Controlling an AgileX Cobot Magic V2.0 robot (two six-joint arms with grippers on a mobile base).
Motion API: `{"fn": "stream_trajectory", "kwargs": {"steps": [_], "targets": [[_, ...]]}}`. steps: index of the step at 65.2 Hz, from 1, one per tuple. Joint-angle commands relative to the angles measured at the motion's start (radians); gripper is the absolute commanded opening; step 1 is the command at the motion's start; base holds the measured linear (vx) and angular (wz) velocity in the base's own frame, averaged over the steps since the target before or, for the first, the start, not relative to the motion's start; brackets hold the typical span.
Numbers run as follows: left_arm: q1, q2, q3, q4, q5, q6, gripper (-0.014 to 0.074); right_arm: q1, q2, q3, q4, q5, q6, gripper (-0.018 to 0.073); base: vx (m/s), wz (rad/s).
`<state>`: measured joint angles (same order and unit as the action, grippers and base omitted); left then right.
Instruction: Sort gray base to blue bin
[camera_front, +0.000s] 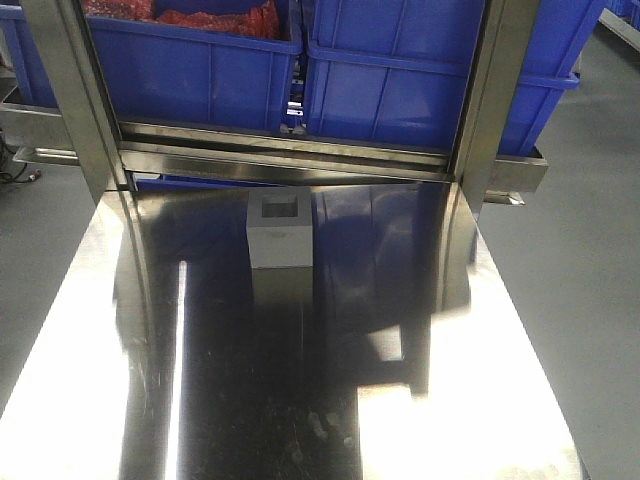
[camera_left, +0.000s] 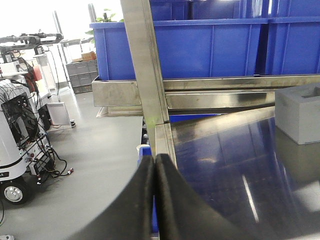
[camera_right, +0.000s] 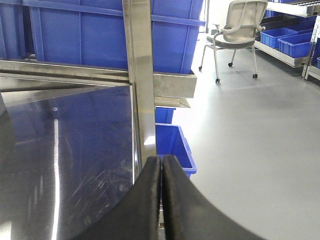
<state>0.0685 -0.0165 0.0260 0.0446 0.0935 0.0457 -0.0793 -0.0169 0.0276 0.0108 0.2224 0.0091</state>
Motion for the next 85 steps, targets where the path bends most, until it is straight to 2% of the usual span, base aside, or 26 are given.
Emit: {"fn": "stream_trajectory", "kwargs": {"steps": [1,79,85], "targets": [[-0.004,-0.009,-0.021,-0.002,-0.079,-0.002,-0.0006,-0.002,0.003,0.001,-0.005,-0.075,-0.009,-0.0005,0.0,0.0],[-0.004,-0.009,-0.028,-0.002,-0.087,-0.002,-0.0006,-0.002,0.003,0.001,-0.005,-0.075,-0.009,-0.0005,0.0,0.0],[-0.004,-0.009,-0.057,-0.006,-0.175,-0.046,-0.0006,-0.002,0.003,0.001,-0.005,-0.075,-0.009,-0.0005,0.0,0.0]]}}
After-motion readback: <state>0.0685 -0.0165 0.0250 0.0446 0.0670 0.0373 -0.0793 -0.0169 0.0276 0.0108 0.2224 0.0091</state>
